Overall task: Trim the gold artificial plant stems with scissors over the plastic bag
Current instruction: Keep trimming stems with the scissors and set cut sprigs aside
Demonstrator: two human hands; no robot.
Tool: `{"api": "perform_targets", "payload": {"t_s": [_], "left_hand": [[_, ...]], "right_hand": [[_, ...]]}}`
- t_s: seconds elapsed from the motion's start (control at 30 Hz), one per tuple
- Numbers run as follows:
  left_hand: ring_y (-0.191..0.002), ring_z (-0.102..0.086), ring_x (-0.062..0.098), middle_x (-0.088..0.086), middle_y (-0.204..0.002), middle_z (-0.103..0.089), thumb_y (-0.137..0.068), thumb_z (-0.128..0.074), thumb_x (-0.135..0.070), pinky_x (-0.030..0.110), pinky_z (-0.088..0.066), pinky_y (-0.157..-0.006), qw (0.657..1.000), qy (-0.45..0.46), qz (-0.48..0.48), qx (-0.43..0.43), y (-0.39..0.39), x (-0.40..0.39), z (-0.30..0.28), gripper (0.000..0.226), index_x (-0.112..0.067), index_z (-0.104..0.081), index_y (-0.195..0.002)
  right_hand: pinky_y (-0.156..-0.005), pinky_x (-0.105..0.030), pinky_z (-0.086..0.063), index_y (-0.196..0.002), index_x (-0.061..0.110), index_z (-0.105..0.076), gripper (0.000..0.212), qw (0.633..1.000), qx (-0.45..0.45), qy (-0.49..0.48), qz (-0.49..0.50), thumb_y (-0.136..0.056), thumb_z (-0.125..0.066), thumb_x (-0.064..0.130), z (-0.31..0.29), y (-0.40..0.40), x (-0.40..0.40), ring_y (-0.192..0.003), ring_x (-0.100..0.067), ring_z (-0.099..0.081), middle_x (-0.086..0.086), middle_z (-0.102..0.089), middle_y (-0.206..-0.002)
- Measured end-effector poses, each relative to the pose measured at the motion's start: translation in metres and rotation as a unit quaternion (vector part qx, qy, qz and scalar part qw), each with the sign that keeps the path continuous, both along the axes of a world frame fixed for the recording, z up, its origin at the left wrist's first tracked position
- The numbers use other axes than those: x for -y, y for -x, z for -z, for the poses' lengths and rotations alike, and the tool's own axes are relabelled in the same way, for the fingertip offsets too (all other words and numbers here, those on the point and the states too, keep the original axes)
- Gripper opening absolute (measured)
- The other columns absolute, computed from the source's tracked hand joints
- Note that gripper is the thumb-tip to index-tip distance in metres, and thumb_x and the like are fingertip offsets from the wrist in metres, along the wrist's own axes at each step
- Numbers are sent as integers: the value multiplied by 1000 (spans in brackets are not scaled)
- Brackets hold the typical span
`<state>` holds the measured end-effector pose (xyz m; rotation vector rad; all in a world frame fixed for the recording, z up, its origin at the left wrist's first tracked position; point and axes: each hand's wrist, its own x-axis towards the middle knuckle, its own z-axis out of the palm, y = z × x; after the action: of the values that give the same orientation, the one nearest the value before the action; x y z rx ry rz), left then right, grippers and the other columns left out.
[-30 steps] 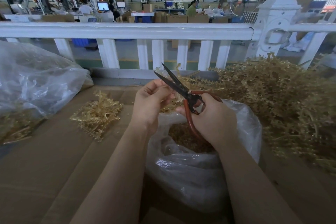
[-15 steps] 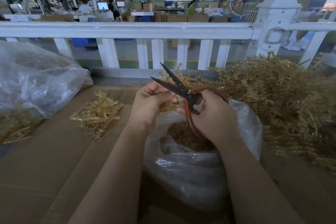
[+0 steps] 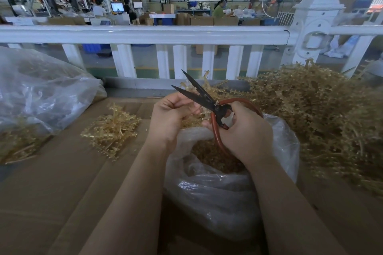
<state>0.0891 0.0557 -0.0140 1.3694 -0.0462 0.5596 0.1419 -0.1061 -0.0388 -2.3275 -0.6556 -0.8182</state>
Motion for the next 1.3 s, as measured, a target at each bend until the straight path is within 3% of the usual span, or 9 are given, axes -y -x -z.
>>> {"api": "perform_targets", "payload": {"t_s": [0.13, 0.3, 0.43, 0.57, 0.73, 0.87, 1.0, 1.17, 1.3], "left_hand": [[-63, -58, 11, 1, -71, -72, -83, -66, 9, 19, -50, -66, 1000, -13, 8, 20, 1, 0, 1, 29, -18, -77, -80], [-61, -58, 8, -2, -69, -71, -83, -68, 6, 16, -48, -62, 1000, -5, 20, 20, 0, -1, 1, 27, -19, -77, -78], [-61, -58, 10, 0, -70, -71, -79, -70, 1, 16, -47, -61, 999, 18, 31, 14, -1, -2, 2, 13, -9, -73, -86], [-60, -59, 8, -1, -70, -71, -77, -70, -2, 15, -47, -59, 999, 24, 36, 11, -2, -2, 3, 12, -7, -71, -88], [-60, -57, 10, 0, -67, -69, -84, -64, 8, 19, -44, -59, 999, 25, 29, -6, -3, -2, 4, 12, -4, -67, -87], [-65, -56, 15, 10, -77, -65, -86, -63, 7, 28, -40, -65, 999, 21, 13, -40, -3, -2, 4, 10, -1, -66, -90], [-62, -58, 11, 5, -73, -67, -88, -61, 8, 23, -44, -61, 998, 30, -17, -60, -4, -3, 5, 15, -5, -67, -87], [-62, -61, 10, 2, -71, -68, -90, -63, 4, 20, -47, -59, 989, 124, -51, -66, -4, -7, 5, 15, -9, -66, -87], [-66, -67, 10, 2, -76, -72, -87, -67, 2, 19, -52, -61, 989, 124, -23, -74, -4, -6, 4, 12, -10, -68, -91]], "right_hand": [[-54, -32, -49, -84, 22, -57, 59, 1000, -22, 5, -5, -75, -60, 80, 3, -3, 0, -62, -13, -55, 12, -58, -68], [-62, -35, -55, -87, 24, -63, 51, 999, -42, -3, -4, -77, -69, 74, 2, -4, 1, -68, -14, -61, 11, -64, -74], [-62, -34, -55, -86, 22, -66, 51, 999, -43, -13, -11, -76, -71, 73, 1, -2, 1, -67, -15, -62, 10, -67, -74], [-57, -29, -49, -82, 22, -64, 49, 999, -37, -10, -13, -76, -74, 70, 1, -1, 1, -65, -14, -61, 11, -65, -71], [-49, -16, -31, -70, 28, -51, 50, 998, -43, -28, -34, -71, -72, 73, -2, 2, 2, -53, 2, -42, 23, -41, -56], [-54, -24, -42, -79, 25, -62, 50, 997, -50, -20, -48, -72, -69, 75, 2, 0, 3, -62, -7, -53, 21, -48, -62], [-59, -22, -43, -89, 30, -67, 54, 996, -69, -6, -53, -71, -63, 80, 3, -1, 2, -72, -4, -55, 21, -57, -72], [-60, -17, -44, -84, 30, -65, 49, 994, -97, -2, -48, -75, -65, 77, 6, -4, 4, -70, -1, -57, 17, -61, -71], [-57, -20, -43, -79, 28, -68, 38, 983, -135, -98, -74, -80, -69, 66, 7, -4, -1, -68, -1, -60, 17, -64, -66]]}}
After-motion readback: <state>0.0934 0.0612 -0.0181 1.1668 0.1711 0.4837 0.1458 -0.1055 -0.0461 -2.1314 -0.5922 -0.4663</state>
